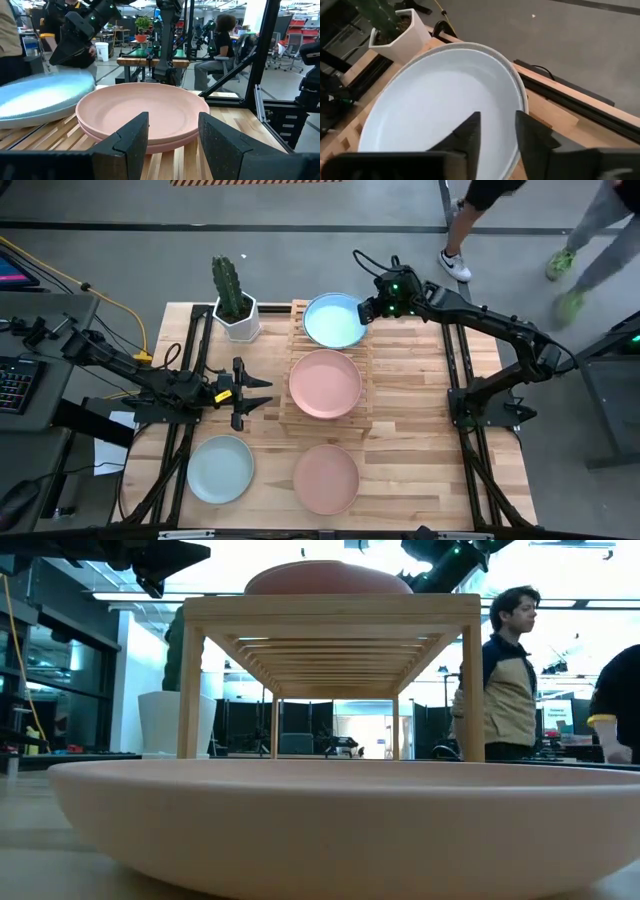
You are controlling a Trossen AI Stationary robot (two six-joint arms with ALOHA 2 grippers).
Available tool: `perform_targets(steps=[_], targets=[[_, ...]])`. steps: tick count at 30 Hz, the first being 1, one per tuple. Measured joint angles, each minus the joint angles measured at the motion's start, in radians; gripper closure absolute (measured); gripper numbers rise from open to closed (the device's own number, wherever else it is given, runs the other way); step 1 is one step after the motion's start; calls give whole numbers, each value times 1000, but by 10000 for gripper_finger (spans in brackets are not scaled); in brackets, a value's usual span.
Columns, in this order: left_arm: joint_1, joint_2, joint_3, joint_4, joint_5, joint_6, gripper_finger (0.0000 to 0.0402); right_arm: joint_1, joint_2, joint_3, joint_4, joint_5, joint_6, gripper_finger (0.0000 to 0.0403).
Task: Place and stack plates onto a shelf
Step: Stack the white plate on the gray plate on the shelf, then stack the gray plate on the white plate on the shelf
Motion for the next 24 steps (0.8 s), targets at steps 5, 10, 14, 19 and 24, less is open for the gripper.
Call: perform_targets(steps=[5, 10, 14, 19, 24], targets=[[0, 0, 0, -1, 0, 0, 241, 0, 0, 0, 0, -1, -16, 257], [0, 0, 0, -5, 0, 0, 241, 0, -38, 0, -42, -9, -90, 232], [0, 0, 0, -11, 0, 0, 241, 4, -113, 0, -180, -7, -147, 226], [0, 0, 0, -20, -1, 0, 241, 73, -246, -69, -313, 56, -148, 226], [0, 0, 0, -26, -1, 1, 241, 224, -441, -293, -183, 97, -71, 226]])
